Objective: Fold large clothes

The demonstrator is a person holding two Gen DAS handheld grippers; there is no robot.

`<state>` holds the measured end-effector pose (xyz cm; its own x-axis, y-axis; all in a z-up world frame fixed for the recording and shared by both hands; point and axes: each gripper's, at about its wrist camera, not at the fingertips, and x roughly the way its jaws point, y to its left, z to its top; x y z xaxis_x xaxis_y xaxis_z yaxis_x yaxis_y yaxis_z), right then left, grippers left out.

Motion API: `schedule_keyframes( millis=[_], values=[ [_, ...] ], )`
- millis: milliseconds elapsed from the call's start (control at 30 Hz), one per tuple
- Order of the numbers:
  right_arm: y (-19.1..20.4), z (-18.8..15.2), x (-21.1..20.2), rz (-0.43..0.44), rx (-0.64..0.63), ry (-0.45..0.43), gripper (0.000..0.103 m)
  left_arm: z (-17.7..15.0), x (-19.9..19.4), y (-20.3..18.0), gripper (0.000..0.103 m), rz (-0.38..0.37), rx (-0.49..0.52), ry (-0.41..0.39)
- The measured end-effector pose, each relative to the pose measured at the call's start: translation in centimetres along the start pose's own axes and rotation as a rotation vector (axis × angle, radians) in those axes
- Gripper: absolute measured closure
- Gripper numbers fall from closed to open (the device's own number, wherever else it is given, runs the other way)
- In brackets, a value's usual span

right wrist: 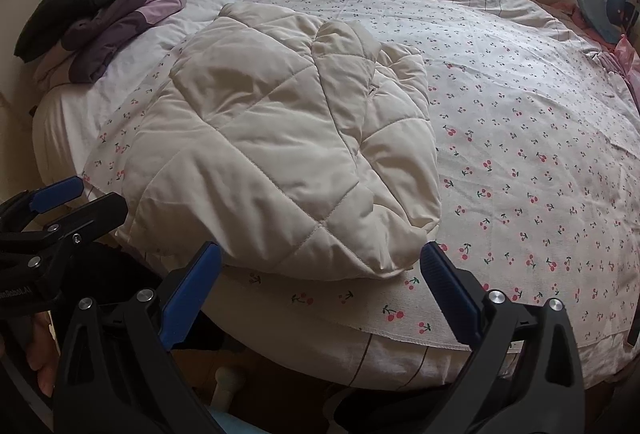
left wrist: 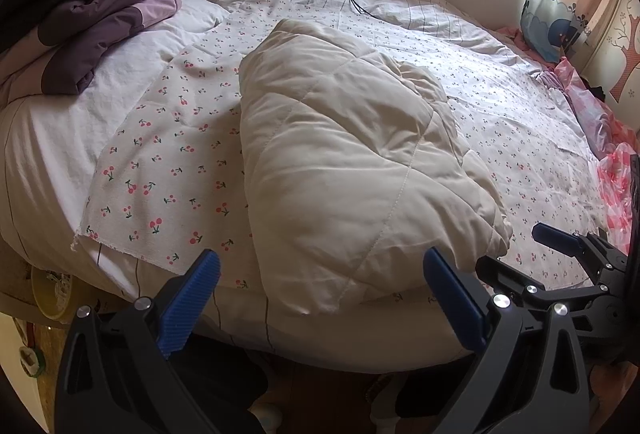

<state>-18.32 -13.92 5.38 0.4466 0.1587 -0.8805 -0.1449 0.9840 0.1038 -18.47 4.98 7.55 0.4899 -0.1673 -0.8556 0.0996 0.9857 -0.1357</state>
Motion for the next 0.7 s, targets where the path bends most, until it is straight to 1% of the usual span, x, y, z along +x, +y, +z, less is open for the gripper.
schedule_keyframes(
  millis=[700],
  values=[
    [-0.14,-0.21,0.12,0.006,0.001,0.004,0.007,-0.14,0.16,-0.33,0.005,-0.001,0.008,0.006]
  ],
)
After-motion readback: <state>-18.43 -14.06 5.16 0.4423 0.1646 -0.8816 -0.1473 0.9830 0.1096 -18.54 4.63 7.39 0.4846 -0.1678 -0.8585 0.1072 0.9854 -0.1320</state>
